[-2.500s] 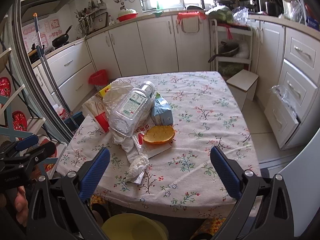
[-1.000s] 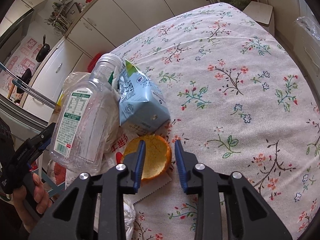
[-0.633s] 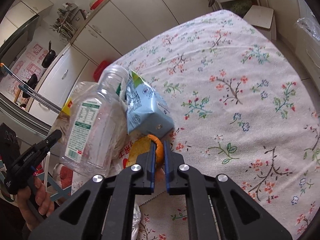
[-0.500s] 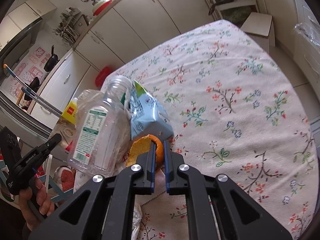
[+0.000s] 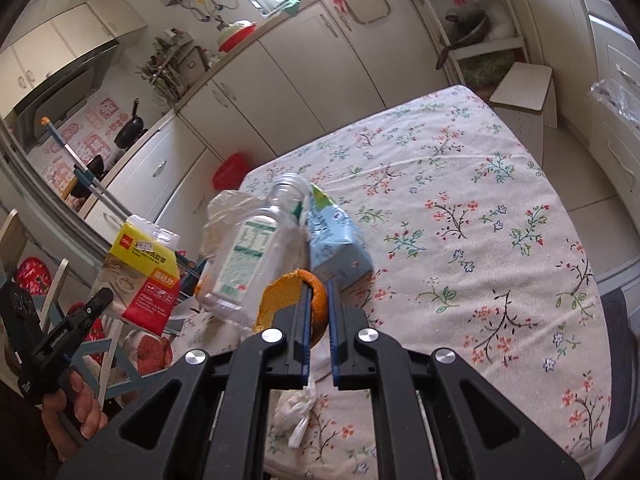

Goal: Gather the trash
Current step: 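Carry both items over the yellow bowl and open both tools to drop them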

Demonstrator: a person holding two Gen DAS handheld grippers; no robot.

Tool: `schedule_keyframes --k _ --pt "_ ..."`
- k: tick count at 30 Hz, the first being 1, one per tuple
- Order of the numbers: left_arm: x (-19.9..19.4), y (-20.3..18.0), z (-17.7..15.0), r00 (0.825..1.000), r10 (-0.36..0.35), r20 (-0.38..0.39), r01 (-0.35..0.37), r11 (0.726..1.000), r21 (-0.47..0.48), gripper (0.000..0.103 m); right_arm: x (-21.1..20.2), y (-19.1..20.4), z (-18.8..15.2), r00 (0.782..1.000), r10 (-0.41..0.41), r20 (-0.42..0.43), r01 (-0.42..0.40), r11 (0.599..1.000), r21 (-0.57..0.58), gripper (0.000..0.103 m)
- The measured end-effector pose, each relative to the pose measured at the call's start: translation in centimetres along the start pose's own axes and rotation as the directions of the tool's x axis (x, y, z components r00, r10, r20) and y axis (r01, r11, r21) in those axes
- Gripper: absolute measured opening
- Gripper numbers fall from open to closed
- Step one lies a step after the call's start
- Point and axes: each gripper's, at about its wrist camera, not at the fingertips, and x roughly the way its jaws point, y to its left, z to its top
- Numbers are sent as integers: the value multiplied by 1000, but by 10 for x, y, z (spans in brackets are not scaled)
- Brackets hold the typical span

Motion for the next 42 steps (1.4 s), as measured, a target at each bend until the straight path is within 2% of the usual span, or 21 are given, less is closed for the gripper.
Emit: schedule_keyframes --k 4,6,9,13,22,26,31,39,41,42 --pt "-19 -1 -20 999 -40 -7 40 999 -1 3 -16 14 -20 1000 19 12 -19 999 -48 8" --pt "-25 5 -29 996 -86 -31 84 995 -45 3 -23 18 -32 1000 26 11 -25 997 -70 8" --pt "-31 12 -39 992 -113 -47 108 990 -91 3 -29 20 -45 999 50 -2 -50 996 -78 8" --pt "-46 10 -57 991 -116 -64 112 991 -72 3 -37 23 -68 997 70 -29 -72 994 -88 8" --pt "-80 -23 -123 969 -176 -174 175 984 -22 3 -47 38 -128 986 88 -144 -105 988 -115 8" --pt "-86 -34 -154 950 -194 -246 196 981 -17 3 -45 47 -154 978 54 -202 -87 984 -158 8" --pt "-79 -45 -182 922 -185 -339 193 981 -10 4 -34 50 -183 954 7 -299 -66 980 -190 8" --pt "-68 -73 -216 874 -136 -467 208 972 107 4 -28 49 -202 930 -50 -365 -33 975 -220 9" --pt "-66 -75 -221 864 -124 -488 210 970 124 4 -26 47 -206 921 -67 -385 -22 975 -223 10" --pt "-65 -76 -223 860 -119 -497 208 970 128 7 -24 46 -208 914 -73 -399 -18 975 -221 16"
